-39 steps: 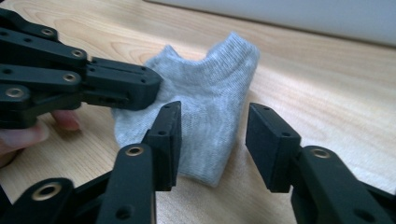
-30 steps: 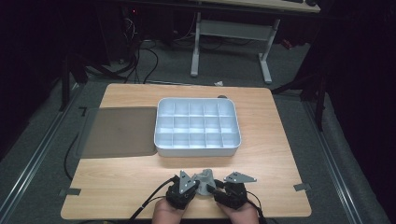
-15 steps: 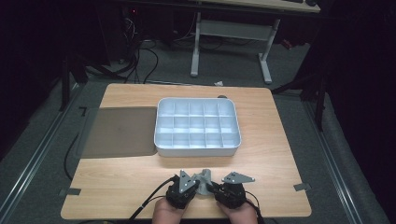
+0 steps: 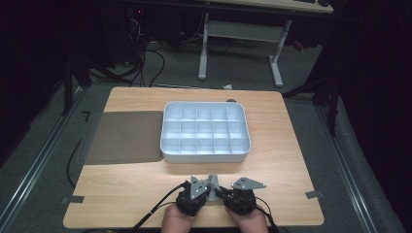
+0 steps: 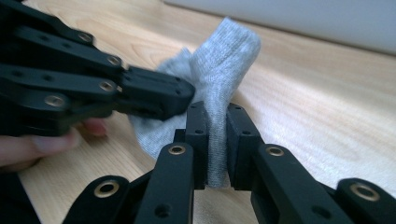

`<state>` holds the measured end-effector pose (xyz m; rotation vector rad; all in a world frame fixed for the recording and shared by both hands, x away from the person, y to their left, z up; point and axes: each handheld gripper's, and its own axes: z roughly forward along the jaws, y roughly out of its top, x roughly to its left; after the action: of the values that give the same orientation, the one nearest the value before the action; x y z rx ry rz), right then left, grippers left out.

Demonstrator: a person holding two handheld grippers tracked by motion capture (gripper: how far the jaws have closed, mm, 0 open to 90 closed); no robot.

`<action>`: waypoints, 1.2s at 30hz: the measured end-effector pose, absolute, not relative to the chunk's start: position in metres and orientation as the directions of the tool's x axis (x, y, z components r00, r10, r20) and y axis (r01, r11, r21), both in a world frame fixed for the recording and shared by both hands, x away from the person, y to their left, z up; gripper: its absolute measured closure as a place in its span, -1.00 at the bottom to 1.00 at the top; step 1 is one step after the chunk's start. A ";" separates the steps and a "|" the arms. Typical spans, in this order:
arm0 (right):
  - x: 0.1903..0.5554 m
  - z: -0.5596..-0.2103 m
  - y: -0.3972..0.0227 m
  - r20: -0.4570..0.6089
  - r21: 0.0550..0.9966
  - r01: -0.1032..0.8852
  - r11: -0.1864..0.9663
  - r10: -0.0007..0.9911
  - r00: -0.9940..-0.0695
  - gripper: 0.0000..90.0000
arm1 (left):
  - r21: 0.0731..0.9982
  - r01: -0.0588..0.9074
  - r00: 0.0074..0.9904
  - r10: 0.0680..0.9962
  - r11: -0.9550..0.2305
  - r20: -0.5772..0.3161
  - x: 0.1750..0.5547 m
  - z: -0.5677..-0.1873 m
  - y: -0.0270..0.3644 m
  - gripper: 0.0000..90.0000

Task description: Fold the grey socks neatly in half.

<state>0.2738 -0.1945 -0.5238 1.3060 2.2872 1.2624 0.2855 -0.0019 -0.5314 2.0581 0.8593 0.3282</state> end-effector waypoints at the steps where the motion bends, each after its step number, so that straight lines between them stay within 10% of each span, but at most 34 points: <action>1: 0.272 -0.522 -0.194 0.206 0.774 0.587 0.238 0.783 -0.588 0.81 | 0.798 0.455 0.728 0.681 -0.394 -0.079 0.286 -0.531 -0.002 1.00; 20: 0.268 -0.514 -0.213 0.189 0.825 0.535 0.182 0.803 -0.565 0.47 | 0.795 0.443 0.732 0.679 -0.413 -0.055 0.285 -0.532 -0.005 1.00; 27: 0.279 -0.524 -0.216 0.131 0.764 0.592 0.257 0.836 -0.532 1.00 | 0.794 0.446 0.733 0.678 -0.413 -0.060 0.286 -0.532 -0.005 1.00; 36: 0.282 -0.532 -0.195 0.138 0.729 0.613 0.305 0.811 -0.568 1.00 | 0.793 0.450 0.732 0.679 -0.410 -0.064 0.286 -0.531 -0.005 1.00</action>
<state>0.2816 -0.1952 -0.5316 1.2977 2.3184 1.1197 0.2860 -0.0052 -0.5315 2.0746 0.8520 0.3389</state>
